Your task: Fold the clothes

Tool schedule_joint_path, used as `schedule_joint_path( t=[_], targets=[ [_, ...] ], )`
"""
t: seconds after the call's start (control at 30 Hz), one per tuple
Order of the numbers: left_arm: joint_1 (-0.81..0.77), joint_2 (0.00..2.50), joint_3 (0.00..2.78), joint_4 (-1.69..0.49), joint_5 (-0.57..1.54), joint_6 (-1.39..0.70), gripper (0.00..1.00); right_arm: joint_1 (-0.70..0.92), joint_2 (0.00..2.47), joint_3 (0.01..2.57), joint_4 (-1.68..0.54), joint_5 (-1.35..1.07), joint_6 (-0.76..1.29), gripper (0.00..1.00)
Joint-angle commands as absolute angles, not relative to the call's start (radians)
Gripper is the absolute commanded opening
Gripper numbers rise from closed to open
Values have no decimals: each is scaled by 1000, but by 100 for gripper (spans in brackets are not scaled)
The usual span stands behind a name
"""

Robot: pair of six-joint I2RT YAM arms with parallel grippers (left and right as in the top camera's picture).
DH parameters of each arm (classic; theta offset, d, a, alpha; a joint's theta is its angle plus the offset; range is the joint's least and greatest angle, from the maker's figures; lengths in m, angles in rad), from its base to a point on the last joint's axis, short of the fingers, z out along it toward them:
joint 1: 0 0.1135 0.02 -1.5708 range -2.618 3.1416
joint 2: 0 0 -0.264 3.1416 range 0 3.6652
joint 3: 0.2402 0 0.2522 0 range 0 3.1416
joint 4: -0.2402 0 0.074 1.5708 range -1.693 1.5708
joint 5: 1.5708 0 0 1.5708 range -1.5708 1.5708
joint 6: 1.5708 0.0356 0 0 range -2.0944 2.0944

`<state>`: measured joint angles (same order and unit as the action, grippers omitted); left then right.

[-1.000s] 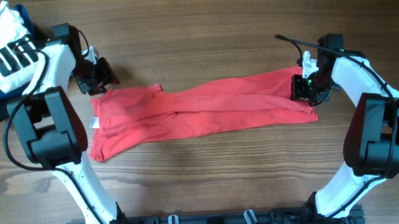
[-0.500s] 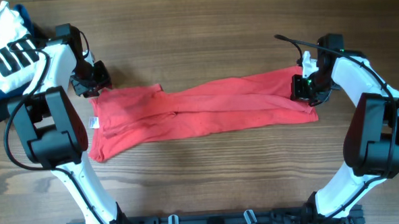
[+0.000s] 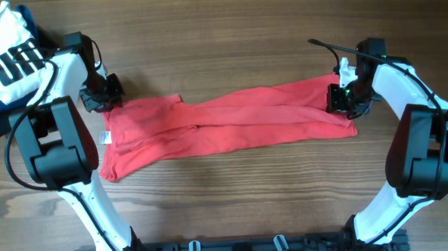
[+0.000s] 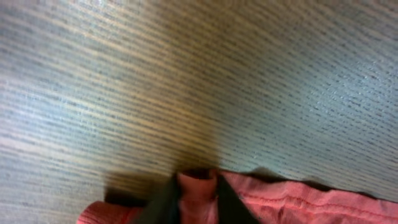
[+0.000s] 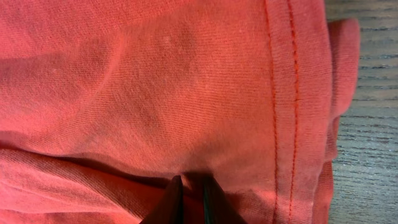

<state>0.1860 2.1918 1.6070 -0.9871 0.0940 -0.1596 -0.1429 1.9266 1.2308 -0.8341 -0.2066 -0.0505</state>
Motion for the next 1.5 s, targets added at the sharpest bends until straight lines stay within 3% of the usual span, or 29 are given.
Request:
schedule_joint_path(
  t=[0.0, 0.57, 1.03, 1.47],
  targets=[
    [185, 2209, 1586, -979, 92, -161, 4, -142, 1942, 1223, -839, -227, -45, 12],
    [185, 1990, 1646, -1095, 334, -160, 4, -142, 1942, 1222, -844, -226, -46, 12],
    [185, 1958, 1646, -1483, 352, -26, 4, -142, 1942, 1223, -850, -226, -45, 12],
    [180, 1958, 1642, -1536, 349, -26, 4, -142, 1942, 1223, -850, -226, -45, 12]
  ],
)
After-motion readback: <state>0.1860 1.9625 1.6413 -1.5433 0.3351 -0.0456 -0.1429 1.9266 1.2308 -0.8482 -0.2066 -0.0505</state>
